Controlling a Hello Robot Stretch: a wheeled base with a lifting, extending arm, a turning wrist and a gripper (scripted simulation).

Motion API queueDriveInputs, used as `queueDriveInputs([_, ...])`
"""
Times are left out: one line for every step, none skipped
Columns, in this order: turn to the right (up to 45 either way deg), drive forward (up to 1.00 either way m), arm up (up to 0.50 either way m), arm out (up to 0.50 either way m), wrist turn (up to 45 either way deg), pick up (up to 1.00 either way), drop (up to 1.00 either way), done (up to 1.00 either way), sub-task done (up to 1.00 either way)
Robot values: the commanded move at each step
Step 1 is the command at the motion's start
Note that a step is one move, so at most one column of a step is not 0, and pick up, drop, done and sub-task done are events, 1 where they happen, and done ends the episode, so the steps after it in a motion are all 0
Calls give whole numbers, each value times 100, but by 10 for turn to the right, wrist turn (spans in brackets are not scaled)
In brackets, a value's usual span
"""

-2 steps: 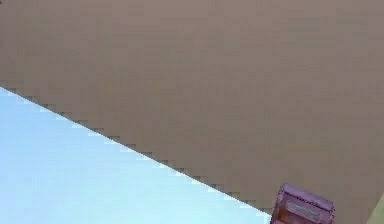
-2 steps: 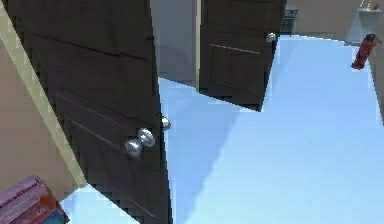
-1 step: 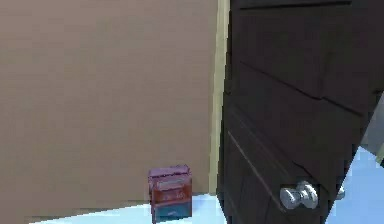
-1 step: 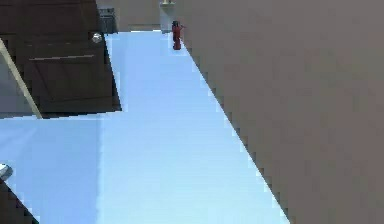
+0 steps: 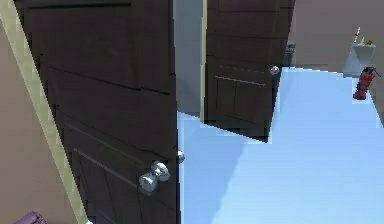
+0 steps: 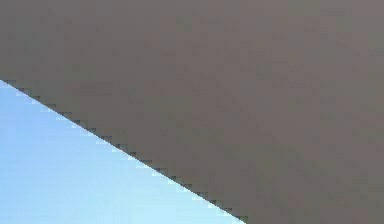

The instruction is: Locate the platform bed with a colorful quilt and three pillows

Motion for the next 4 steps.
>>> queueDriveInputs([300,0,0,0,0,0,0,0,0])
queueDriveInputs([0,85,0,0,0,0,0,0,0])
queueDriveInputs([390,0,0,0,0,0,0,0,0])
queueDriveInputs([0,10,0,0,0,0,0,0,0])
